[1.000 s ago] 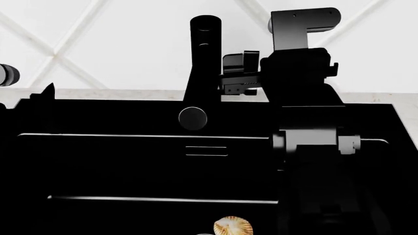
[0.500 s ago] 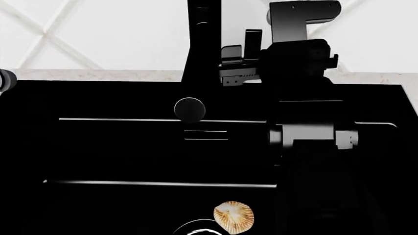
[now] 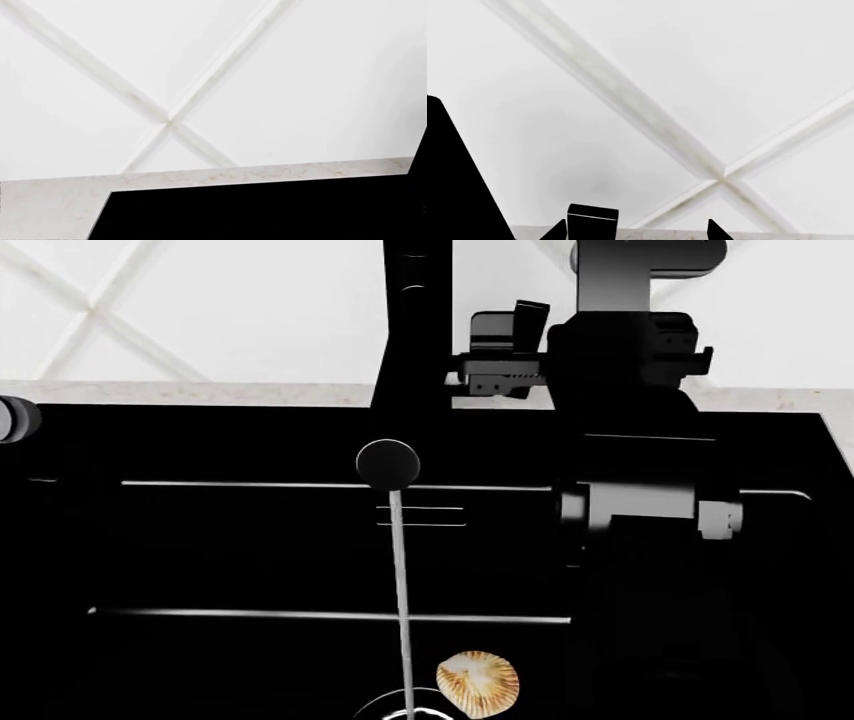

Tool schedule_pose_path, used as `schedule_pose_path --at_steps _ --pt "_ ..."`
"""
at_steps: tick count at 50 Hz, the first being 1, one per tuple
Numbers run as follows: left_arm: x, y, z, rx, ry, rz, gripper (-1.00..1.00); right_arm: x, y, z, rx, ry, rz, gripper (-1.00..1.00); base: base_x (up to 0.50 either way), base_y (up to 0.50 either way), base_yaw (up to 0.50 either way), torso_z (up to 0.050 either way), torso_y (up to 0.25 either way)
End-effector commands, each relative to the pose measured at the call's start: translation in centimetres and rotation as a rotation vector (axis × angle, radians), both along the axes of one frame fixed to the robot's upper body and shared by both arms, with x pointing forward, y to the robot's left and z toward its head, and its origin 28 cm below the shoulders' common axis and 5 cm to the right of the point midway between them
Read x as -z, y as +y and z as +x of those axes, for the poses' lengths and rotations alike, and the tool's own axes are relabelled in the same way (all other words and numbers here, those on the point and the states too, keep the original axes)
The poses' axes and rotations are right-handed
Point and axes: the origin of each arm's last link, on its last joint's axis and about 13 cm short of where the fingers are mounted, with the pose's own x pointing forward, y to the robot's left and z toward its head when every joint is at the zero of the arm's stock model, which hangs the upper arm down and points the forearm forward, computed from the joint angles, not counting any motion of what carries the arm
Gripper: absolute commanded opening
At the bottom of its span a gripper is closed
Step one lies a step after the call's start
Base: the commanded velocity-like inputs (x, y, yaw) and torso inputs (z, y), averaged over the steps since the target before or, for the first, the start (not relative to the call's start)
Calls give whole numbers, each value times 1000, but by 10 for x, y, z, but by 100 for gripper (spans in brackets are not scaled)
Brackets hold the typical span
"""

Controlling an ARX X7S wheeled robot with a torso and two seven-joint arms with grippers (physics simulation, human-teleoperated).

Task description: Turn on the sink faucet.

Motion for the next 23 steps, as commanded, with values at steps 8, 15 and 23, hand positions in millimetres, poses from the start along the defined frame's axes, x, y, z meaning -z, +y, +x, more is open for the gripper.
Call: schedule_pose_path --at_steps 8,15,23 --pt "-2 0 -1 -12 -13 -14 100 1 -8 -1 47 9 -18 100 0 0 0 0 0" --pt "0 2 -2 -17 -10 -15 100 4 -10 -1 54 23 -26 100 0 0 0 0 0" --pt "4 -1 0 -16 -3 -21 100 7 -13 -2 64 29 -37 100 0 0 0 0 0"
